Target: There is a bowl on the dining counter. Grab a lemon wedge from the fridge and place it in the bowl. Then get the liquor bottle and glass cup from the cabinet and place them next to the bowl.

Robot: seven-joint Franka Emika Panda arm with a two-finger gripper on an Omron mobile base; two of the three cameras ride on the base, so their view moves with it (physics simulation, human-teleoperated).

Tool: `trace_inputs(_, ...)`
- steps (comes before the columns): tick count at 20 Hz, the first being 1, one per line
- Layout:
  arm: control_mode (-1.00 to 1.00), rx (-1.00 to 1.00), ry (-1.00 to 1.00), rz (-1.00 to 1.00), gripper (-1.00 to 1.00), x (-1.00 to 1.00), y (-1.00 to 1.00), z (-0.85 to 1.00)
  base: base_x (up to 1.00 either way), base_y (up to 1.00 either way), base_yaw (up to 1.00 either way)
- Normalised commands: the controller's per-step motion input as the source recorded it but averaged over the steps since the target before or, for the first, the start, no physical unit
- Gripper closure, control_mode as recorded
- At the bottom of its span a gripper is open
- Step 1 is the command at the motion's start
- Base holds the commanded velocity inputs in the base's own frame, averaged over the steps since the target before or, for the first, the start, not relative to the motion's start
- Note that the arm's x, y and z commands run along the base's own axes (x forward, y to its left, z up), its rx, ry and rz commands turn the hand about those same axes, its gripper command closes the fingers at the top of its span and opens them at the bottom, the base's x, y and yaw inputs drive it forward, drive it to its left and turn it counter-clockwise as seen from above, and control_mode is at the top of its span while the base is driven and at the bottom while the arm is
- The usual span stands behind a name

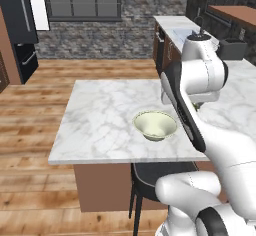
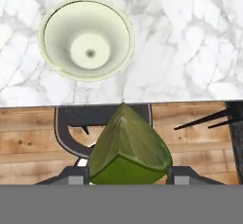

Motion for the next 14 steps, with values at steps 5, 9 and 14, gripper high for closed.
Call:
trace_inputs(5, -1.00, 0.01, 0.08, 0.00, 1.00, 0.45, 0.00, -0.23, 0.00, 0.00, 0.00)
trace_inputs(9, -1.00, 0.00, 0.05, 0.01, 1.00, 0.41, 0.00, -0.34, 0.00, 0.00, 0.00)
trace_inputs(14, -1.00, 0.02, 0.01, 0.02, 1.00, 0.41, 0.00, -0.45, 0.00, 0.00, 0.00)
